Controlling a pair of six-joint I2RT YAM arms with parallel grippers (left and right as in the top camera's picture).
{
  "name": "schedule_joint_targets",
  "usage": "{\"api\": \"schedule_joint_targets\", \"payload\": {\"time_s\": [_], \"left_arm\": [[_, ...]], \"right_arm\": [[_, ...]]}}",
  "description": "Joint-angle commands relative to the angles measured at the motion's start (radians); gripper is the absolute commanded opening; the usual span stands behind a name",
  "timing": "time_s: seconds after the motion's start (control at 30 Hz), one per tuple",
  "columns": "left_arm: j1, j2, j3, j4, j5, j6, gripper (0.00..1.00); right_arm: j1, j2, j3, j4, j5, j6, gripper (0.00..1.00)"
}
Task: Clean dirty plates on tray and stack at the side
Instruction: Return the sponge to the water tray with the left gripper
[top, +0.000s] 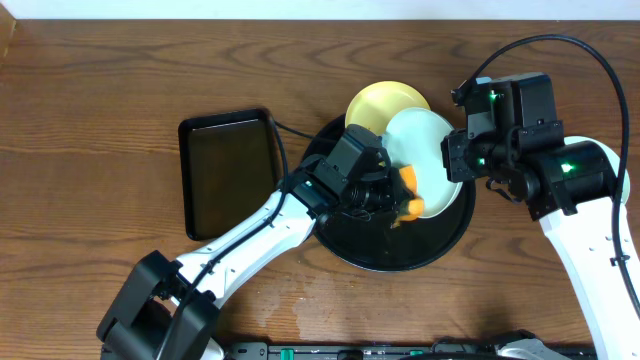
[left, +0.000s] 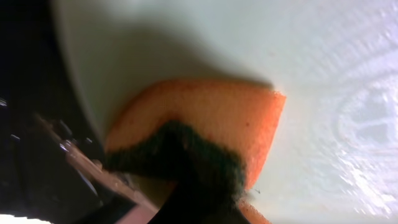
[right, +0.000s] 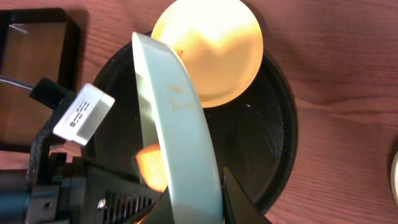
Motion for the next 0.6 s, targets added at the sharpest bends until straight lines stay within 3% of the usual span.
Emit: {"api": "schedule_joint_targets", "payload": {"time_s": [0.0, 0.23, 0.57], "left_arm": [[-0.008, 0.008, -0.03, -0.036, -0.195, 0.099, 0.07], [0.018, 0.008, -0.028, -0.114, -0.417, 0.24, 0.08], [0.118, -0.06, 0.0, -0.166, -0.409, 0.275, 0.07]], "right_arm": [[0.011, -0.02, 0.022, 0.018, -0.12, 0.037, 0.01], [0.011, -0.019, 0.022, 0.006, -0.119, 0.037, 0.01], [0.011, -0.019, 0.022, -0.033, -0.038, 0.037, 0.01]]}}
